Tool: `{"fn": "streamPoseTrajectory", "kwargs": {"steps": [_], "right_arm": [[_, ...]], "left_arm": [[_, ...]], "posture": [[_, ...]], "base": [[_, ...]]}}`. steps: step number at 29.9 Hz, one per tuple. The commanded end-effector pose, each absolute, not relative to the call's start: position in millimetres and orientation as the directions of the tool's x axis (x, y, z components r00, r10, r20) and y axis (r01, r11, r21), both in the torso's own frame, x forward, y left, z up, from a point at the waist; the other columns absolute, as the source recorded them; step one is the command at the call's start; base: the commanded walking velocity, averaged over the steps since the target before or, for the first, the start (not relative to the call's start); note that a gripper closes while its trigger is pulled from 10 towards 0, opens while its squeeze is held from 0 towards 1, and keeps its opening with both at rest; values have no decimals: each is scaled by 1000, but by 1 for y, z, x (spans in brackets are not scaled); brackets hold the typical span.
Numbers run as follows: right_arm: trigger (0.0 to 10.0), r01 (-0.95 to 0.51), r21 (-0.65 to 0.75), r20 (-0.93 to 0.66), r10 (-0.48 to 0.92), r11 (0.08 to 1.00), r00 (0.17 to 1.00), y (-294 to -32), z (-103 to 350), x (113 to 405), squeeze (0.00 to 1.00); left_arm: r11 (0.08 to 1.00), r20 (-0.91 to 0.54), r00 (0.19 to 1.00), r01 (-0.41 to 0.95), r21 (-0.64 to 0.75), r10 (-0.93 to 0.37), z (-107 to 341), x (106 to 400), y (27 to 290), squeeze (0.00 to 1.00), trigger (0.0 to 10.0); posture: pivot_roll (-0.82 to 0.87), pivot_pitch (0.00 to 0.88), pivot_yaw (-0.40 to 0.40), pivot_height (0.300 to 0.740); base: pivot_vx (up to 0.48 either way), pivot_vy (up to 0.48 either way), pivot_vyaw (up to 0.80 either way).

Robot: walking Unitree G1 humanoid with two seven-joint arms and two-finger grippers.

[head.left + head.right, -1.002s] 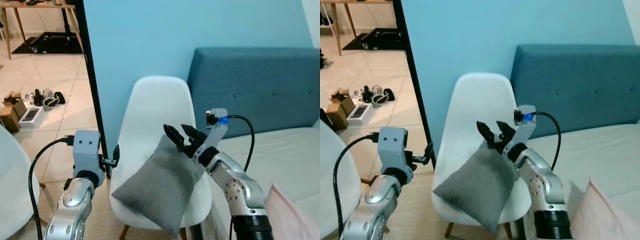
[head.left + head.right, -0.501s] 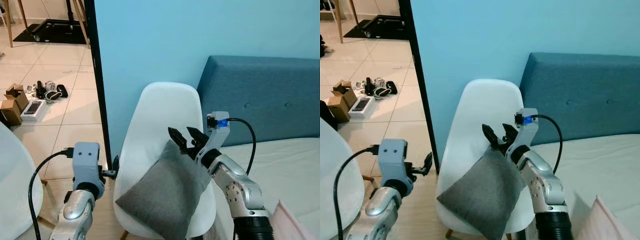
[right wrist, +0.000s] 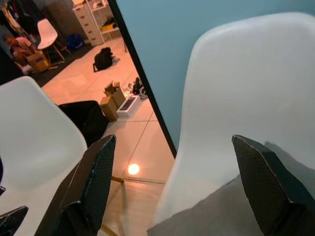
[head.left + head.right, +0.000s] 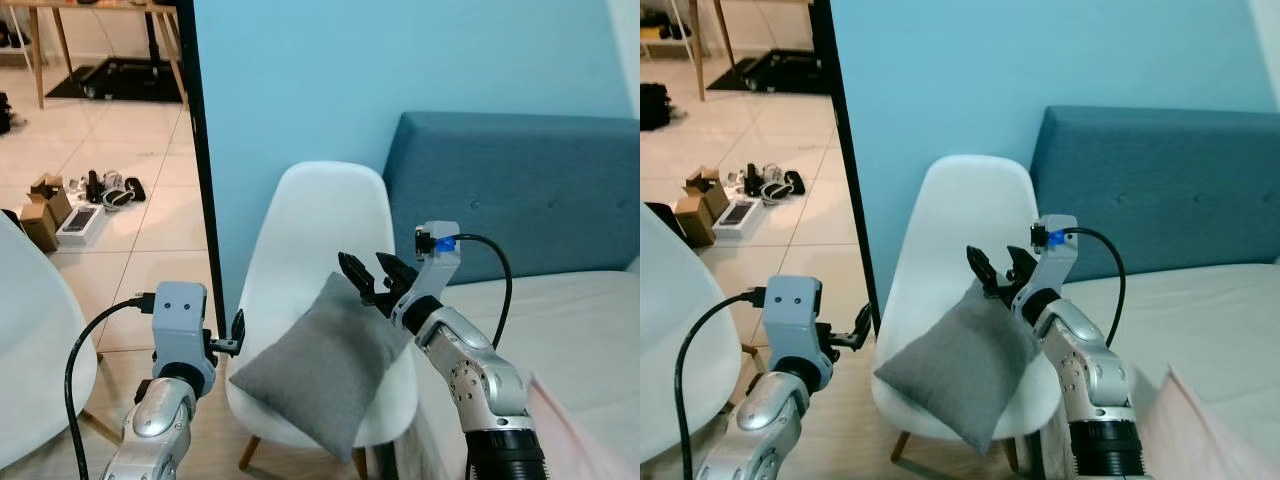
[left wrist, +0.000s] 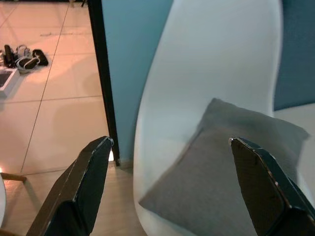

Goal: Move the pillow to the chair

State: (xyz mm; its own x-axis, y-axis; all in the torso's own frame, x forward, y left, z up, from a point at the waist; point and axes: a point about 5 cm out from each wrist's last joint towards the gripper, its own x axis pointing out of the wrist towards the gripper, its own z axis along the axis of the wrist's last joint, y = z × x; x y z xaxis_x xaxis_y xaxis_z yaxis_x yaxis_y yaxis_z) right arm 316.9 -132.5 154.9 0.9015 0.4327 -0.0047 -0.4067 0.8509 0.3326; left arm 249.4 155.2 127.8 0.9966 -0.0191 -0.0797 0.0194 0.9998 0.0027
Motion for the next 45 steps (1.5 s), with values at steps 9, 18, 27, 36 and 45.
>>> {"fn": "streamPoseTrajectory", "kwargs": {"steps": [9,18,27,36,45], "right_arm": [[10000,-391,339,-3,417,855,909,-133,155,319,0],[10000,-386,337,-3,411,859,912,-134,155,319,0],[10000,-363,331,0,385,871,923,-137,156,320,0],[10000,-335,333,-17,361,882,932,-139,155,321,0],[10000,-279,338,-41,310,899,950,-144,152,322,0]], "left_arm": [[1000,-87,996,21,8,-20,127,249,155,0,10000],[1000,-86,996,22,6,-21,127,250,155,0,10000],[1000,-82,996,27,6,-26,128,250,154,0,10000],[1000,-77,997,27,2,-27,128,250,153,0,10000],[1000,-54,998,15,7,-15,131,251,155,0,10000]], "posture": [[-54,0,-111,740],[-54,0,-111,740],[-57,0,-114,740],[-59,0,-114,740],[-59,0,-117,740]], "base": [[-405,0,0],[-412,0,0],[-414,0,-86],[-414,0,-775],[-177,0,-772]]}}
